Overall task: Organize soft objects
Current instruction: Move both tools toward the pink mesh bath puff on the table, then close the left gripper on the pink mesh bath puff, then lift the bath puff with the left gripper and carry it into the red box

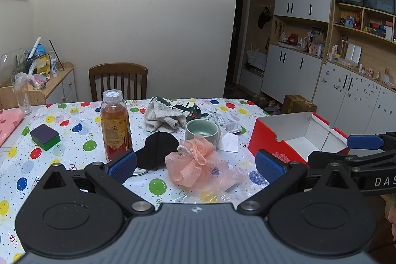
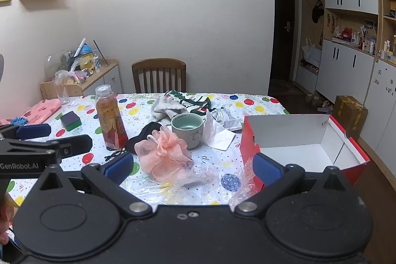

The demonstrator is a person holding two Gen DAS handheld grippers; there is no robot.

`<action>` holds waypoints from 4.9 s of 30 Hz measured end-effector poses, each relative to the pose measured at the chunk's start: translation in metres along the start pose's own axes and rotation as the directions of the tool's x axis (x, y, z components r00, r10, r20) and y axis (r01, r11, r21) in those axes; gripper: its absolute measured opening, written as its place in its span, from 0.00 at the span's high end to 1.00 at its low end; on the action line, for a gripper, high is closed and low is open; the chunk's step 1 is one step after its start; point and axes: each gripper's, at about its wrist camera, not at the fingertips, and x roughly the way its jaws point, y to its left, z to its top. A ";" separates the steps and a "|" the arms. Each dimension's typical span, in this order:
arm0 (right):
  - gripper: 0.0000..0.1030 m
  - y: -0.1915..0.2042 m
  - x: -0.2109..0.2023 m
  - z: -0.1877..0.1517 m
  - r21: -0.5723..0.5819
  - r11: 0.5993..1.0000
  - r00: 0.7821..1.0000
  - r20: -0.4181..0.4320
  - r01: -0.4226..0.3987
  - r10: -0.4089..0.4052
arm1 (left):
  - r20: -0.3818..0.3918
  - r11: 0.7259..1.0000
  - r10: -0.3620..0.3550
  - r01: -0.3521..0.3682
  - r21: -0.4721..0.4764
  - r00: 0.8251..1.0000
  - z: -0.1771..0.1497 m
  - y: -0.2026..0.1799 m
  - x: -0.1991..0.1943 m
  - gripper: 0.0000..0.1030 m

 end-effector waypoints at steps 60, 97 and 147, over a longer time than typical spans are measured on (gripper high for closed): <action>0.16 -0.001 0.118 -0.003 -0.139 0.957 0.927 -0.317 -0.253 0.199 | -0.117 1.000 -0.025 0.024 -0.011 0.993 0.009 0.023 0.122 0.00; 0.69 0.017 0.231 -0.050 -0.166 0.928 0.825 -0.527 -0.333 0.202 | -0.320 0.970 0.005 0.073 0.233 0.947 -0.021 -0.008 0.254 0.61; 0.88 -0.131 0.077 0.043 -0.147 0.975 0.963 -0.236 -0.166 0.129 | -0.048 0.978 -0.143 0.149 0.144 0.988 0.082 -0.046 0.115 0.84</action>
